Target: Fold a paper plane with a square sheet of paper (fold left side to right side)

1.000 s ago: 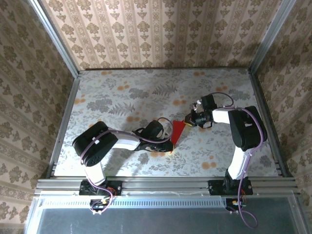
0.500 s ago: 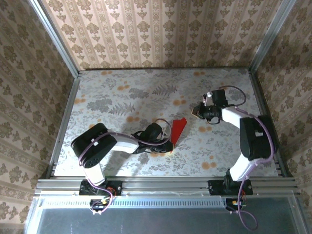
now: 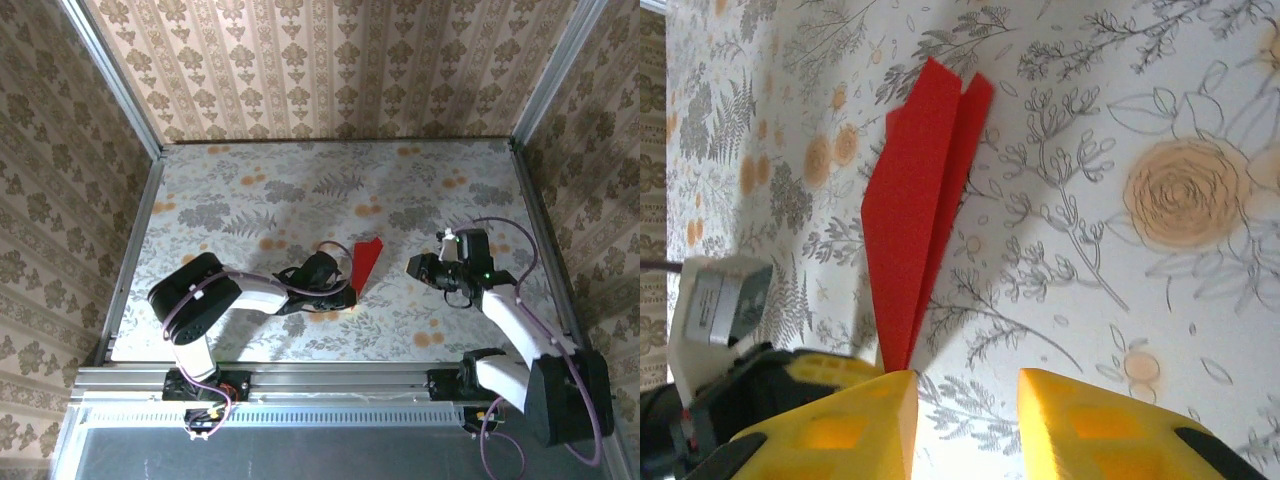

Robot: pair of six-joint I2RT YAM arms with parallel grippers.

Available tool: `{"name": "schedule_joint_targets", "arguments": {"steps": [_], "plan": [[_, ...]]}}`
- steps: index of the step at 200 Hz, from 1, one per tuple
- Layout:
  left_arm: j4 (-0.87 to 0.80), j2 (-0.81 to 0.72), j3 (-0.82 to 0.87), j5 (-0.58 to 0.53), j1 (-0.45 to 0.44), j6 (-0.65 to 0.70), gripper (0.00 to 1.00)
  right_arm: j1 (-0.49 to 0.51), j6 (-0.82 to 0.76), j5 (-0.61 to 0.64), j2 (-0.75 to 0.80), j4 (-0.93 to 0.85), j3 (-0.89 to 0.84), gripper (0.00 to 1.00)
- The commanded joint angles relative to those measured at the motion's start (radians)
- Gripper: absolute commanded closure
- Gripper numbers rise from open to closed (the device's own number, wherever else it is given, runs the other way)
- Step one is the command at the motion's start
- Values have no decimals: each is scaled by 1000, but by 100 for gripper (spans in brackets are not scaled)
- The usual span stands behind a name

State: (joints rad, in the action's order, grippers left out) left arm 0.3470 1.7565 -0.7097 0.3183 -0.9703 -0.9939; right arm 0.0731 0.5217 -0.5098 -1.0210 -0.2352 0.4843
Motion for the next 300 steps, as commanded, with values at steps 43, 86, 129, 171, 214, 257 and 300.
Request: {"name": "schedule_joint_targets", "arguments": {"steps": [43,86,129,171,214,257,300], "plan": [[-245,-142,-93,-118,-1,156,71,1,-43,58,178,-157,-26,46],[-367,-277,-127,-228,3,255,57,1,-56,80,188,-210,-9,31],[-460,-446,-81,-381,28,340,44,1,-59,83,180,-267,32,25],[-492,-628,-24,-434,121,408,34,4,-40,94,170,-288,59,24],[-496,-780,13,-495,188,489,18,39,-11,116,140,-288,74,24],[-374,-896,-7,-510,338,523,6,162,25,211,49,-274,127,24],[-169,-851,-78,-354,466,495,5,298,94,326,-103,-269,232,27]]}}
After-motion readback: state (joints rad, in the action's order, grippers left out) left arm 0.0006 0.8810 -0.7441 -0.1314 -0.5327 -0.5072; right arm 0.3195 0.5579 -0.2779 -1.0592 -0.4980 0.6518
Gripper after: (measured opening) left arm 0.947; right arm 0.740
